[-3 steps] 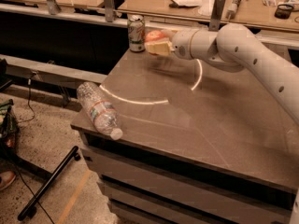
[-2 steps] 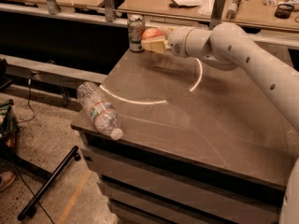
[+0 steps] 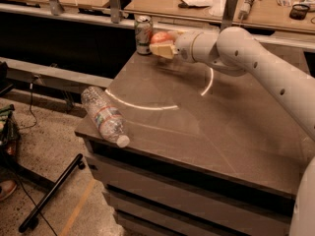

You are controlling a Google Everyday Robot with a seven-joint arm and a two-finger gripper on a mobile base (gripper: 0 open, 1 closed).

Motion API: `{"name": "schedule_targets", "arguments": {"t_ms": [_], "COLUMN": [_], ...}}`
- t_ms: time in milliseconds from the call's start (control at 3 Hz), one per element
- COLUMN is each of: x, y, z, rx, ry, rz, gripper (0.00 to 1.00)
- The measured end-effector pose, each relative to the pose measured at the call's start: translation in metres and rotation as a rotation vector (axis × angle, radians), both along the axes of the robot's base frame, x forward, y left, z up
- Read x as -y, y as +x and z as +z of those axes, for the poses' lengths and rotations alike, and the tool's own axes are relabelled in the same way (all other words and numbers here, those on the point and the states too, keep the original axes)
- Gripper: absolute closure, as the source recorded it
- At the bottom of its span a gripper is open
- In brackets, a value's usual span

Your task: Move apple near 7up can

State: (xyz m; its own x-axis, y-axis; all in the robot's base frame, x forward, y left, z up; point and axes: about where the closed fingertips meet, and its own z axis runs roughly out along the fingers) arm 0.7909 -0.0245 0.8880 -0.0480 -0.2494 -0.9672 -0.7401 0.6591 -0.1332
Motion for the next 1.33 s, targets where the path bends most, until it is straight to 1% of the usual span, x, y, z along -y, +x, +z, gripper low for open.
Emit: {"name": "schedule_targets", "arguments": {"t_ms": [333, 1000, 1333], "x": [0.0, -0.0004, 0.0076], "y": [0.0009, 0.0015, 0.0018], "z": [-0.0044, -0.0121, -0.0121], "rx": [-0.009, -0.029, -0.028], "ry": [-0.002, 0.002, 0.0], "rz": [-0.006, -0.005, -0.017], "gripper": [0.0, 0.0, 0.0]}}
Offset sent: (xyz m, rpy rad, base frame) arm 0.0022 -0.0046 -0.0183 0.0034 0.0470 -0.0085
